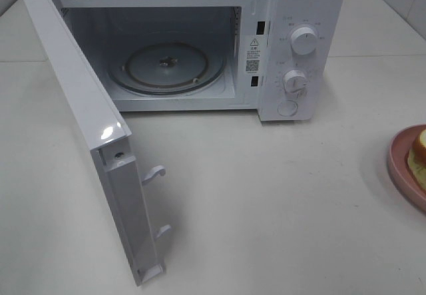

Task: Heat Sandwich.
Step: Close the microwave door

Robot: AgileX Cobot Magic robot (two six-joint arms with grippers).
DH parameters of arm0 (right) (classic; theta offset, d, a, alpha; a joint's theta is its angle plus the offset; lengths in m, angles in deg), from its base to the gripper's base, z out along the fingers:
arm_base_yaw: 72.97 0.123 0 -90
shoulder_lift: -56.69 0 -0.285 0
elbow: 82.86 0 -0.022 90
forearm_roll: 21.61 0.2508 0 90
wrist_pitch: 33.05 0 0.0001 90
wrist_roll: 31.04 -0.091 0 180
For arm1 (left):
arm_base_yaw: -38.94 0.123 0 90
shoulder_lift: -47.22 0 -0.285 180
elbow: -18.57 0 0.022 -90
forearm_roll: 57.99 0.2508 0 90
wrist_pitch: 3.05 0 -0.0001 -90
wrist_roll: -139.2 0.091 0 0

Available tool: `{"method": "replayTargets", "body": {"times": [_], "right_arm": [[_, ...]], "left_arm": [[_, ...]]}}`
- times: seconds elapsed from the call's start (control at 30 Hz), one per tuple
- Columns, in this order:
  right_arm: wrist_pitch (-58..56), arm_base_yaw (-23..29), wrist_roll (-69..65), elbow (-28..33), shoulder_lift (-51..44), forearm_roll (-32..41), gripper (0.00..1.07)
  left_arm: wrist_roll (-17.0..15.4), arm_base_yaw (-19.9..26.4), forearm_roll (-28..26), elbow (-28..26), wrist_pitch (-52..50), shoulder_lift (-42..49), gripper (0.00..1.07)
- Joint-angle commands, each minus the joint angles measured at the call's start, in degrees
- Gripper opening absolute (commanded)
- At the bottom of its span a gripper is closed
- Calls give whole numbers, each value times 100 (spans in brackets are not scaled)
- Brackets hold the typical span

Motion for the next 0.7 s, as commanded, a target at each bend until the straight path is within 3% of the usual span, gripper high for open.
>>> {"method": "replayTargets", "body": {"times": [0.03,0.7], "right_arm": [[40,-46,40,29,-149,17,76],[40,-46,40,29,-149,17,76]], "left_arm": [[-6,17,6,17,-11,132,101],[-132,17,-34,-235,-384,-212,100]]}}
